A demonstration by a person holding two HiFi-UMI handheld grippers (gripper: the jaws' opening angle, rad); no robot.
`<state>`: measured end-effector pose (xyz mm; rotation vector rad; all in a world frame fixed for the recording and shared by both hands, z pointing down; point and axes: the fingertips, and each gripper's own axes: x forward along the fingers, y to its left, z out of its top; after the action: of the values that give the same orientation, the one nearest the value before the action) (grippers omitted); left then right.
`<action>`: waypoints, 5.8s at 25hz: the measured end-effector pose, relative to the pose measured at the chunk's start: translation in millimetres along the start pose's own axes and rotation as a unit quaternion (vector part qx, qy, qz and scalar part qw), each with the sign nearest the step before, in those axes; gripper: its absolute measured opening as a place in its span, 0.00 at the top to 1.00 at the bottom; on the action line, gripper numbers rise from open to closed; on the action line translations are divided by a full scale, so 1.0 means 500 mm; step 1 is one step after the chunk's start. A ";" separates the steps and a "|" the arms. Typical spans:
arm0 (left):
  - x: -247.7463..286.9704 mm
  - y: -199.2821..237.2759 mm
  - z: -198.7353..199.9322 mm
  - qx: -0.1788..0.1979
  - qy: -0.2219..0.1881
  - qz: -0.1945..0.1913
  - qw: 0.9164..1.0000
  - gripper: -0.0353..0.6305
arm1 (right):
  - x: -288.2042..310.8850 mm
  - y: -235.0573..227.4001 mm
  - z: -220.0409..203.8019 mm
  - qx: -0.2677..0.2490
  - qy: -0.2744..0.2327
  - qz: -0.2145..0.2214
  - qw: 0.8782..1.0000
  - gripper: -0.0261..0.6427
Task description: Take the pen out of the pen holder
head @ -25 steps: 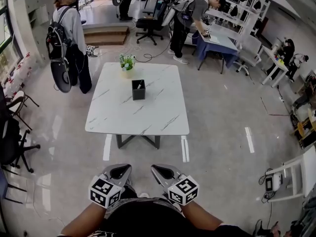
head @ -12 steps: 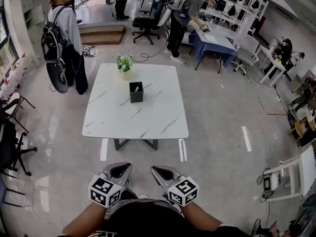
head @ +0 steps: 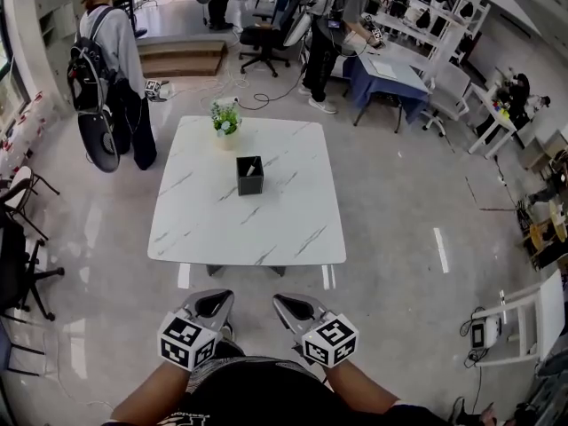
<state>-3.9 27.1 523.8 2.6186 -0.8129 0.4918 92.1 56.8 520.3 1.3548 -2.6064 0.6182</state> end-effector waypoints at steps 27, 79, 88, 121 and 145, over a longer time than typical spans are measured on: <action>0.156 0.370 0.214 0.036 0.010 -0.080 0.996 0.86 | 0.338 -0.156 0.210 0.002 -0.002 -0.087 0.996 0.96; 0.279 0.396 0.256 -0.012 -0.001 0.007 1.000 0.86 | 0.391 -0.312 0.265 -0.030 0.018 0.000 0.999 0.96; 0.284 0.397 0.262 -0.009 0.001 0.004 1.000 0.86 | 0.392 -0.315 0.269 -0.028 0.015 -0.003 1.000 0.96; 0.279 0.383 0.256 -0.005 0.005 -0.002 1.000 0.86 | 0.383 -0.318 0.272 -0.046 0.010 -0.016 0.999 0.82; 0.236 0.458 0.226 -0.042 -0.006 0.067 0.997 0.86 | 0.549 -0.544 0.229 -0.080 0.088 -0.064 0.991 0.82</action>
<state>-23.4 -253.4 526.6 2.5041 -0.9946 0.4688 158.9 -336.0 580.1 1.3404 -2.3537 0.4744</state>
